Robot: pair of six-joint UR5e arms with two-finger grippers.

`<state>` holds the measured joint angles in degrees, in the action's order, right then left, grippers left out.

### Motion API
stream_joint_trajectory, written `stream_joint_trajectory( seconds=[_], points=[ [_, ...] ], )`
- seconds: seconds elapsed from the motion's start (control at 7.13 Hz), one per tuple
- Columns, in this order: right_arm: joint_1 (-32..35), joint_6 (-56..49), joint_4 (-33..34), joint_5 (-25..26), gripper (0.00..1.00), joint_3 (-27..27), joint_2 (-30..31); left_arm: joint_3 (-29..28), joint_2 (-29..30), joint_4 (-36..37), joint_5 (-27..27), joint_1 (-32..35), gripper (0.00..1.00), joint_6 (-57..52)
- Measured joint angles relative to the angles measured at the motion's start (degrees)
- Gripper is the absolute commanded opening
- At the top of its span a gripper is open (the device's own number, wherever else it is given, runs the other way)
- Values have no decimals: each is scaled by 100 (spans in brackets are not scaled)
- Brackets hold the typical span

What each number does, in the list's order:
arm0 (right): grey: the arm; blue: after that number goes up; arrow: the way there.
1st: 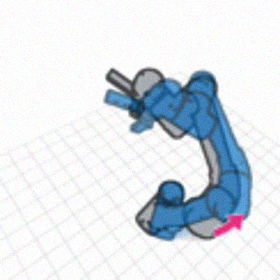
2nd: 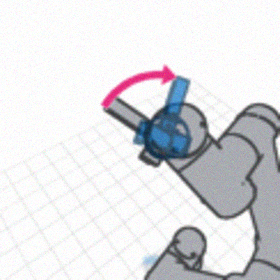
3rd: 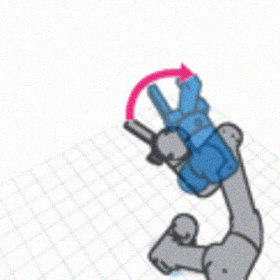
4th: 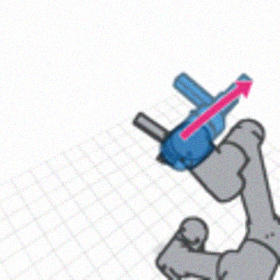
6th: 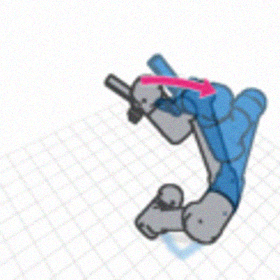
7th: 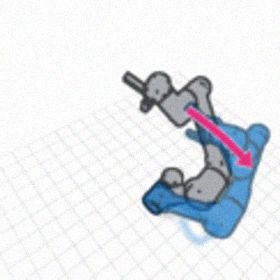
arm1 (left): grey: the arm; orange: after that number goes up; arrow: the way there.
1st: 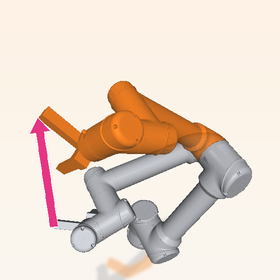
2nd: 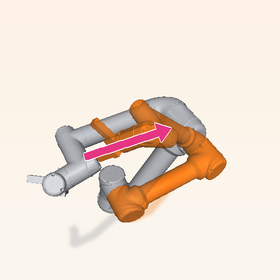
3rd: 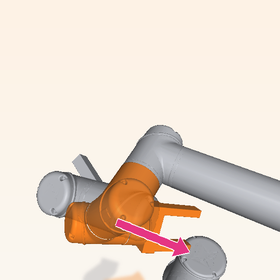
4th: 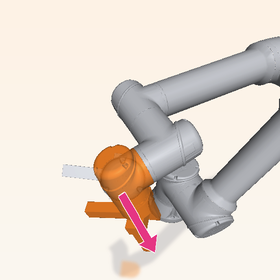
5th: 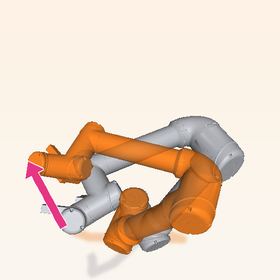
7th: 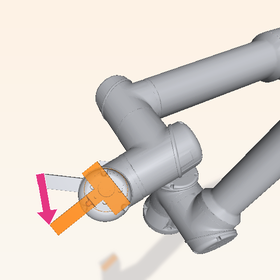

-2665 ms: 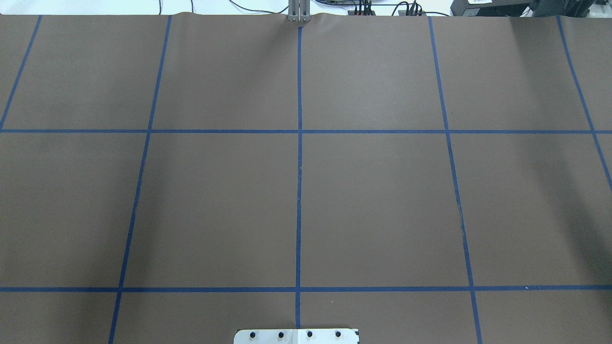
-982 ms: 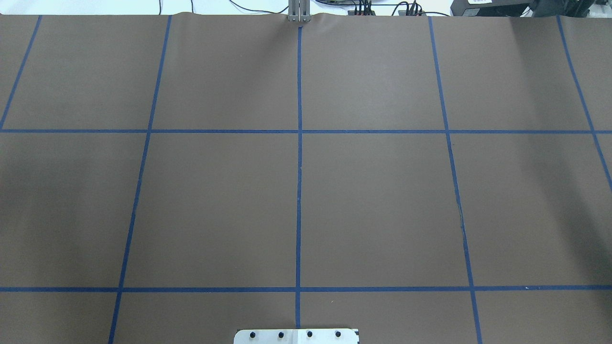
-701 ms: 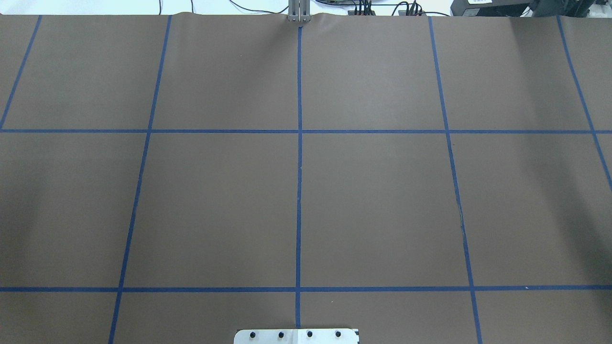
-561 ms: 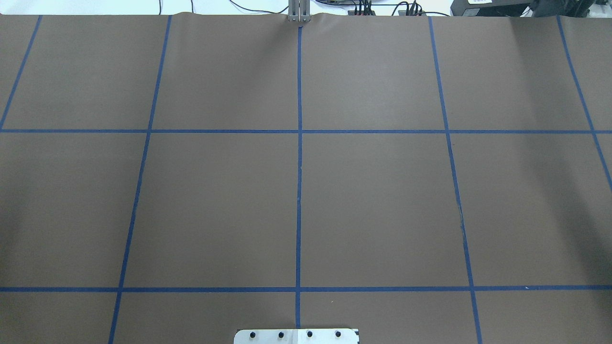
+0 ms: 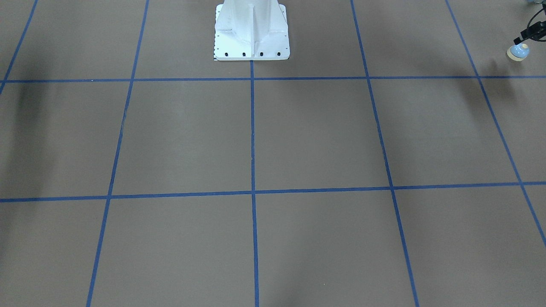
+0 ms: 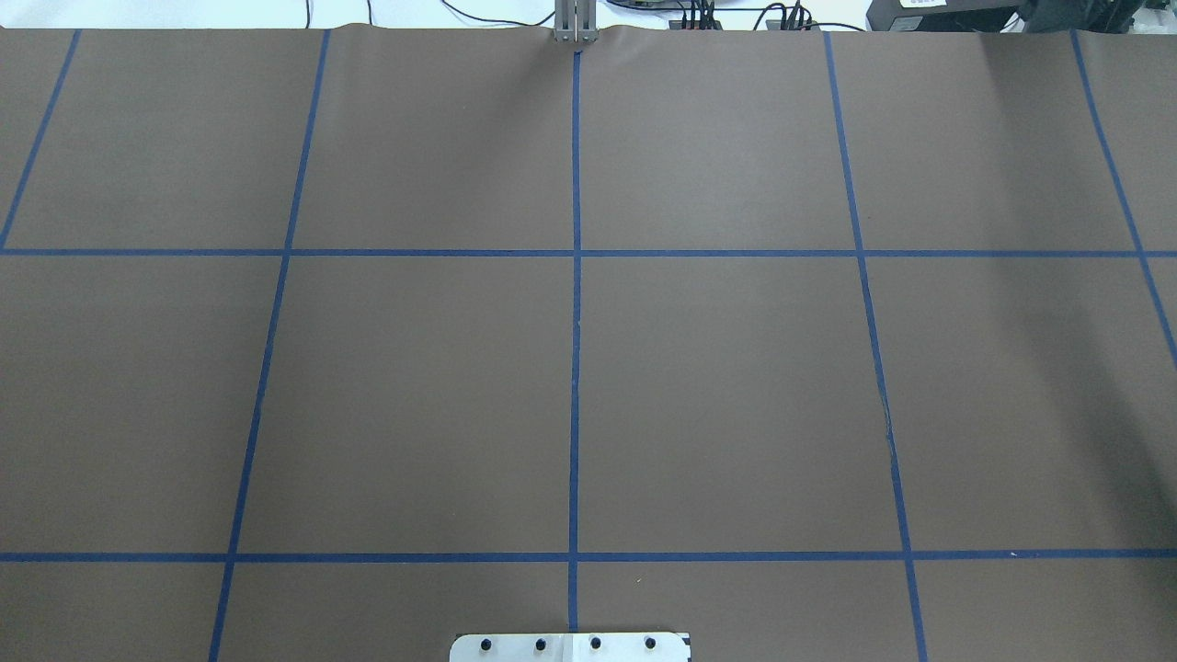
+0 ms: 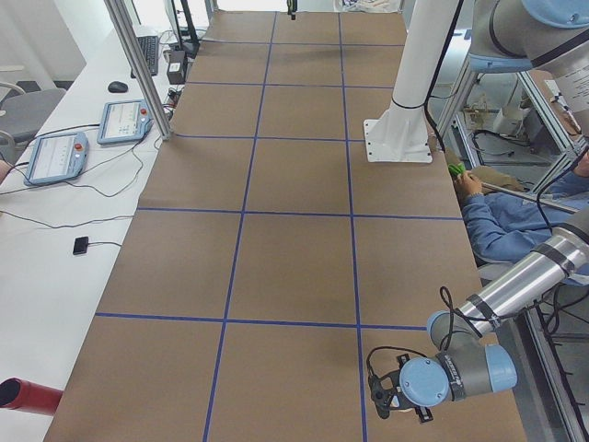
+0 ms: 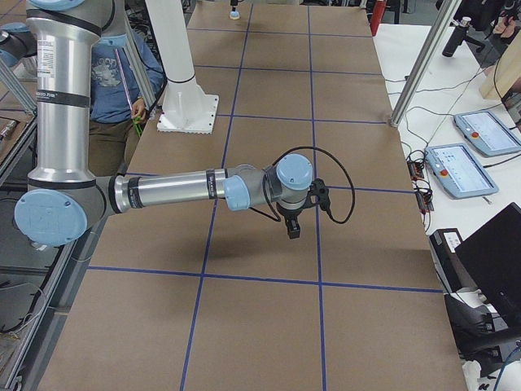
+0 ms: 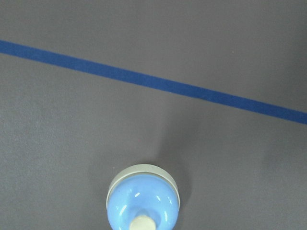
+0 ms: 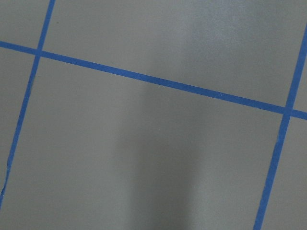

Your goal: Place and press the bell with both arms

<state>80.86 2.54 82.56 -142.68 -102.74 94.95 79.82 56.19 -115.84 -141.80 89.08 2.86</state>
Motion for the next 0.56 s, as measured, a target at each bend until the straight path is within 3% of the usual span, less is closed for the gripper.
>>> stream_joint_trajectory(
  seconds=[0.56],
  points=[
    [-1, -8, -3, 20, 100, -42, -1, -533, 296, -4, -631, -3, 100, -24]
  ],
)
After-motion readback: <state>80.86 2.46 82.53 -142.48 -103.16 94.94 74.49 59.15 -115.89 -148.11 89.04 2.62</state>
